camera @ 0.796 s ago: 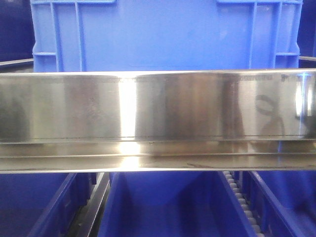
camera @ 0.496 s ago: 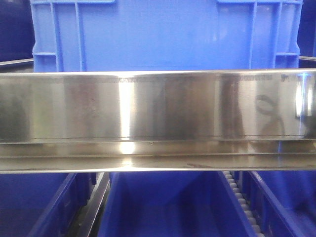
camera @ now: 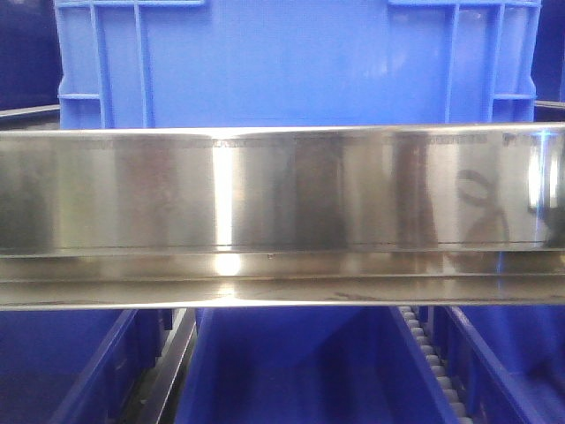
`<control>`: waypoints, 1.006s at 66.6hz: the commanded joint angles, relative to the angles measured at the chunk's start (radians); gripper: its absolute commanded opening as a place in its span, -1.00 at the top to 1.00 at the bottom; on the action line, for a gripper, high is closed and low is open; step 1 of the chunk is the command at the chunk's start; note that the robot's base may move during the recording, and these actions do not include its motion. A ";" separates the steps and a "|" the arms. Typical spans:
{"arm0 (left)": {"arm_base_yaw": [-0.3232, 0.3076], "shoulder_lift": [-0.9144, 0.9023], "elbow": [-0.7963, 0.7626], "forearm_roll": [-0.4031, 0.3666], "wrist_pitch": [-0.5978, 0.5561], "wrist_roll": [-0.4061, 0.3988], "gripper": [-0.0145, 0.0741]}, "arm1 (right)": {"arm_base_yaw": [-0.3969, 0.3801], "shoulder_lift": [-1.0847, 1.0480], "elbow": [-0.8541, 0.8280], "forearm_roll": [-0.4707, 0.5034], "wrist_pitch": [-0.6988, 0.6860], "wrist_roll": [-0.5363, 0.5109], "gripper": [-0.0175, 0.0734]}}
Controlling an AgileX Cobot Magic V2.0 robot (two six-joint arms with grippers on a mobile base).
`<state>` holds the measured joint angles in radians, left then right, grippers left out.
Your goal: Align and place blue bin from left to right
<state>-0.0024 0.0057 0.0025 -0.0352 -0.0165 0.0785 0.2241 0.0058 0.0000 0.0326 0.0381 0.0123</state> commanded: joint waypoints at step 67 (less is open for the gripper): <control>-0.008 0.513 -0.801 0.010 0.448 -0.004 0.92 | 0.004 0.521 -0.769 -0.008 0.438 -0.043 0.76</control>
<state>-0.0039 0.4238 -0.7113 -0.0167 0.3994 0.0785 0.2241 0.4363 -0.7017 0.0326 0.4229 0.0000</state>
